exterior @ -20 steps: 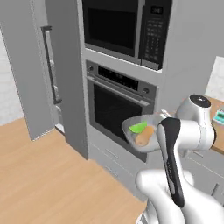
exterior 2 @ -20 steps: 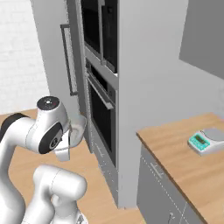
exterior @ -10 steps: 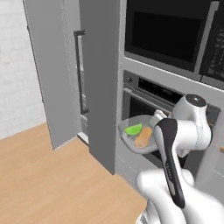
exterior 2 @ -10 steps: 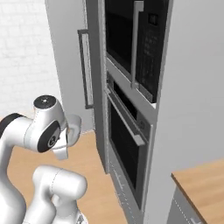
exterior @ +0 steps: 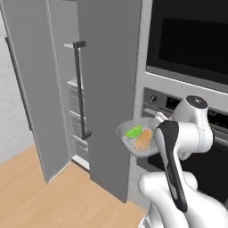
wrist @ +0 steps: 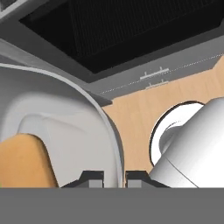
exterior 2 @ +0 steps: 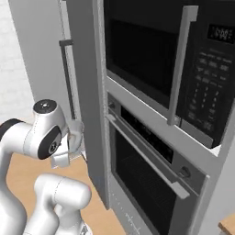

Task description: Take the meat container that has the chicken drumstick and place it on the second highest rack of the freezer. Then take the vegetable container that has the squash and lemon wedge and place it on the highest rack of the freezer.

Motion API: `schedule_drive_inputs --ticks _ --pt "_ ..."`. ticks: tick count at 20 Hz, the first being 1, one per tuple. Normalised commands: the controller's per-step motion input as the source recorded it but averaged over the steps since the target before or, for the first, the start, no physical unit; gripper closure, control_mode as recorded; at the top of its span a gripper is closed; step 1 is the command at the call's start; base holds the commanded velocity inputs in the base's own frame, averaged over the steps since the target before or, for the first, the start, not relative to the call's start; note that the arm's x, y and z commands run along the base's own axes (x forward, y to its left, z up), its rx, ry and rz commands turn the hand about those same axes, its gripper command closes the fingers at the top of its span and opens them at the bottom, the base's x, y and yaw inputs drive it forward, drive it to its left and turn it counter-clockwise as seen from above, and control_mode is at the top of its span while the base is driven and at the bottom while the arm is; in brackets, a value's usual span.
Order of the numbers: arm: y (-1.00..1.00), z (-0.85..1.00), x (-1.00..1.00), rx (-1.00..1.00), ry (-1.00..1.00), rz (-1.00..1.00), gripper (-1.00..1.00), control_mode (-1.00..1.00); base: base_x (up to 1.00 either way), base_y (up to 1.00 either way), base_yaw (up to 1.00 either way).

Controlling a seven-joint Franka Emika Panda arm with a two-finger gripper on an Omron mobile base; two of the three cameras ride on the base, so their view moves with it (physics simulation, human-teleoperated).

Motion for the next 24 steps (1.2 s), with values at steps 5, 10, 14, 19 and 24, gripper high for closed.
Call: schedule_drive_inputs --ticks 5,10,14,19,24 --pt "0.0 0.0 0.0 0.0 0.0 0.0 1.0 1.0 0.48 1.0 -0.42" --pt "0.0 0.0 0.0 0.0 0.0 0.0 1.0 1.0 0.21 1.0 -0.38" --pt "0.0 0.0 0.0 0.0 0.0 0.0 1.0 1.0 -0.63 0.98 -0.54" --pt "0.0 0.0 0.0 0.0 0.0 0.0 1.0 1.0 -0.54 0.93 -0.65" --pt "0.0 0.0 0.0 0.0 0.0 0.0 1.0 1.0 0.04 1.0 -0.58"
